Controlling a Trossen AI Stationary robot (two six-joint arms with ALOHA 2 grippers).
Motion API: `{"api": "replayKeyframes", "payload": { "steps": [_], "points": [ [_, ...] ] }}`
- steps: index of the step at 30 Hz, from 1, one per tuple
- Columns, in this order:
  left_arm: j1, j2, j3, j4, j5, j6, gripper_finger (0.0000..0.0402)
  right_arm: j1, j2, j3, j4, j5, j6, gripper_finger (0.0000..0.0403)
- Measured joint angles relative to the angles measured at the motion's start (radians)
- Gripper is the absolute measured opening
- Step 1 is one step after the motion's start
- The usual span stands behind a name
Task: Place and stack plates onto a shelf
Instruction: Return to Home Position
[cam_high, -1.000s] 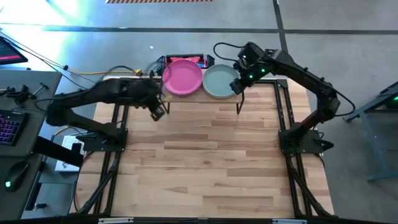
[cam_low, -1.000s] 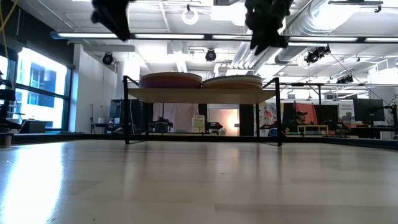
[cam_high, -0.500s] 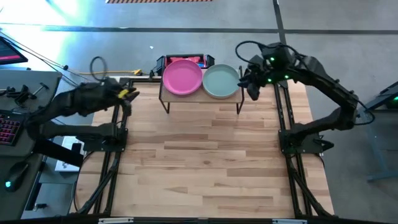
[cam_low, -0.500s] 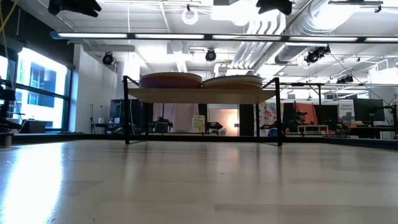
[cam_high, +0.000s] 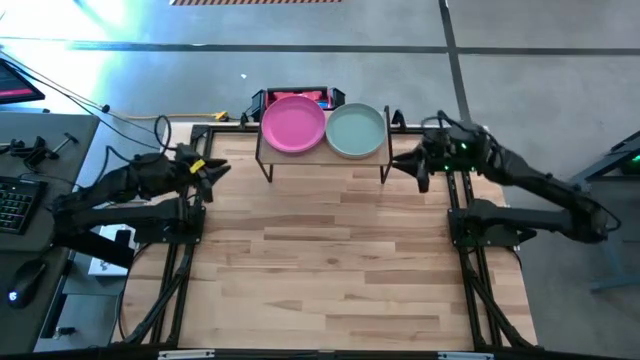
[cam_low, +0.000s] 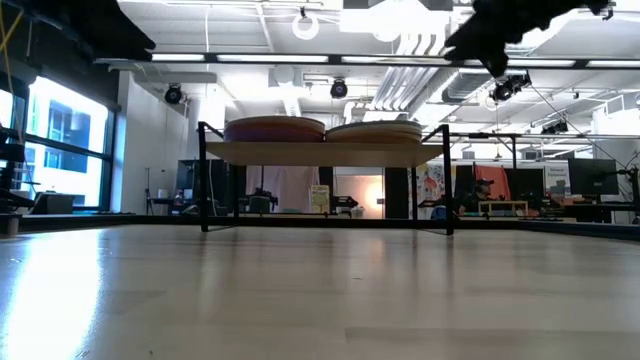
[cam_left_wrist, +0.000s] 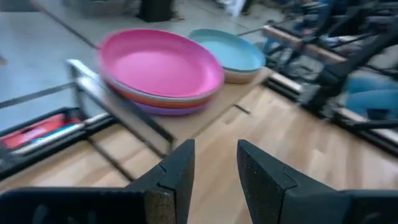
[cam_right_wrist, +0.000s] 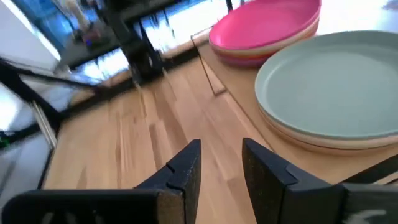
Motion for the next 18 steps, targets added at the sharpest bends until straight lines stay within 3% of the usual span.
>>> {"api": "replayKeyframes", "payload": {
  "steps": [9, 18],
  "points": [
    [0.0, -0.037, -0.216, 0.323, 0.25, 0.025, 0.011, 0.0, -0.29, -0.368, 0.363, -0.057, 0.174, 0.0099],
    [-0.004, -0.037, -0.405, 0.462, 0.405, 0.017, 0.011, 0.0, -0.465, -0.501, 0.452, -0.085, 0.19, 0.0099]
  ]
}}
